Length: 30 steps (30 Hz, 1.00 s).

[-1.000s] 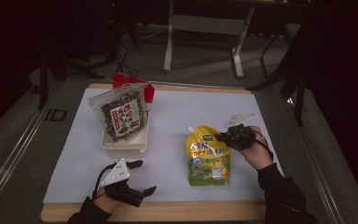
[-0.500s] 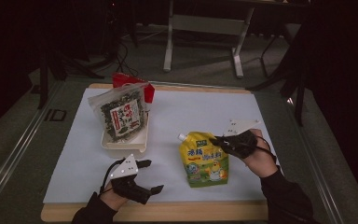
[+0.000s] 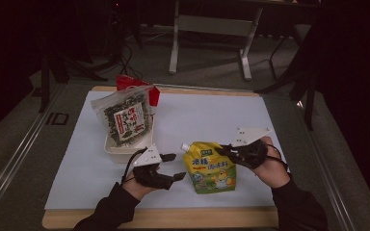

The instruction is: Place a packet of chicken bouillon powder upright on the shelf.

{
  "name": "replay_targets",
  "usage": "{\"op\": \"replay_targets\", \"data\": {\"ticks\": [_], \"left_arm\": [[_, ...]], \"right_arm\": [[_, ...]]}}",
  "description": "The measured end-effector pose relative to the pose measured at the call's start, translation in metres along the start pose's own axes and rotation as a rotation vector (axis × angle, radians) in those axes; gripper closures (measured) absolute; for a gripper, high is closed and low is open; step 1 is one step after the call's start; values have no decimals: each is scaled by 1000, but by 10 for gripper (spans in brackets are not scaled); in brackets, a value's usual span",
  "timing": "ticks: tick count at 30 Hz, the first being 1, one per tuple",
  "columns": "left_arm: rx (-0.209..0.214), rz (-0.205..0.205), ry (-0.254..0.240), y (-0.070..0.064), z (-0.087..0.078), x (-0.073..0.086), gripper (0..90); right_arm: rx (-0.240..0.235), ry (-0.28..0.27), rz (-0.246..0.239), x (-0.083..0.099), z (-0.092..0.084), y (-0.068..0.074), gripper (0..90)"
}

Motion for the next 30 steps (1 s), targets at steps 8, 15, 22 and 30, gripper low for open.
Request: {"op": "replay_targets", "data": {"ticks": [8, 15, 22, 30], "left_arm": [[54, 41, 15, -2, 17, -14, 638], [77, 92, 29, -5, 18, -19, 900], [111, 156, 30, -11, 16, -20, 900], [135, 172, 25, -17, 15, -21, 900]], "right_arm": [[-20, -7, 1, 5, -11, 2, 872], [-42, -21, 35, 15, -17, 1, 862], [-51, -35, 59, 20, -21, -1, 774], [-65, -20, 95, 28, -18, -6, 560]]}}
Point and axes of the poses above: each handheld gripper's, and its own axes: z roughly forward along the jaws, x roughly out of its underside, y roughly to its left, the point moved 5 cm from there along z, roughly forward along the jaws, and after that the axes turned 5 degrees about -y, right-handed, at the moved point
